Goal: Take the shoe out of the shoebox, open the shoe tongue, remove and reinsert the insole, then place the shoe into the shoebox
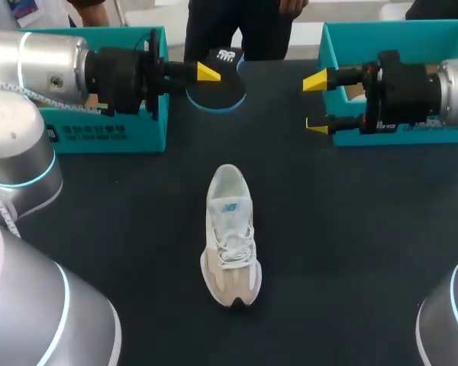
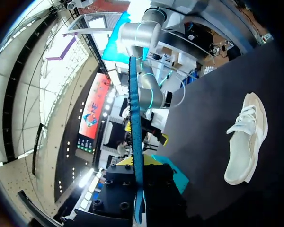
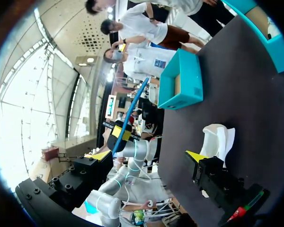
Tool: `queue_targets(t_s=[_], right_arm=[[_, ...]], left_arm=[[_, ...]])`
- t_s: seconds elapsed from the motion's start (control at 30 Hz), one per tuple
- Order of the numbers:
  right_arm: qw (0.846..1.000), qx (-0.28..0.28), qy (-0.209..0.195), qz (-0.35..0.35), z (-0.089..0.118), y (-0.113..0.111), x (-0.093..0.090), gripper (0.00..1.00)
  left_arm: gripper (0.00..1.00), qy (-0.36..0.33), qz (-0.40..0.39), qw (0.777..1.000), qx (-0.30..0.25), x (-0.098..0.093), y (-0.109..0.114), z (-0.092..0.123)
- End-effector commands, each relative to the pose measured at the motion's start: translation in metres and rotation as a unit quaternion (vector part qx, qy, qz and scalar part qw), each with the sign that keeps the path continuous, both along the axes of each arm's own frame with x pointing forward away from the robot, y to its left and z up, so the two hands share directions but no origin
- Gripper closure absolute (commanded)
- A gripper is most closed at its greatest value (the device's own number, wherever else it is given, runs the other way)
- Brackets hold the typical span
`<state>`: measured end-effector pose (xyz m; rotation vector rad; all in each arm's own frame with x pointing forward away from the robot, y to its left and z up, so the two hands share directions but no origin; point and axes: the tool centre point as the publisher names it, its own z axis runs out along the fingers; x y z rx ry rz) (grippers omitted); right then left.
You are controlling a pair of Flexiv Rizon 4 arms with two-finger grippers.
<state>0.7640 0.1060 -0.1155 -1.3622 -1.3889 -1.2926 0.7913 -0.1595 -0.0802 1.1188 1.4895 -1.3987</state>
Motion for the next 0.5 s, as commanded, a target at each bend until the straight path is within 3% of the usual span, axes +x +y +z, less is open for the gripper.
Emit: queue_targets(t_s=[0.03, 0.33, 0.5], right_arm=[[1.0, -0.001, 0.0, 0.0, -0.001, 0.002, 0.001, 0.0], [1.0, -0.001, 0.0, 0.0, -0.001, 0.002, 0.001, 0.0], [1.0, -0.001, 0.0, 0.0, -0.001, 0.002, 0.001, 0.0]], left_arm=[[1.0, -0.002, 0.005, 1.0, -0.004, -0.004, 0.0, -0.002], [1.0, -0.002, 0.005, 1.0, -0.004, -0.004, 0.0, -0.002], [1.0, -0.066, -0.025, 0.997, -0.029, 0.0, -0.001, -0.015]])
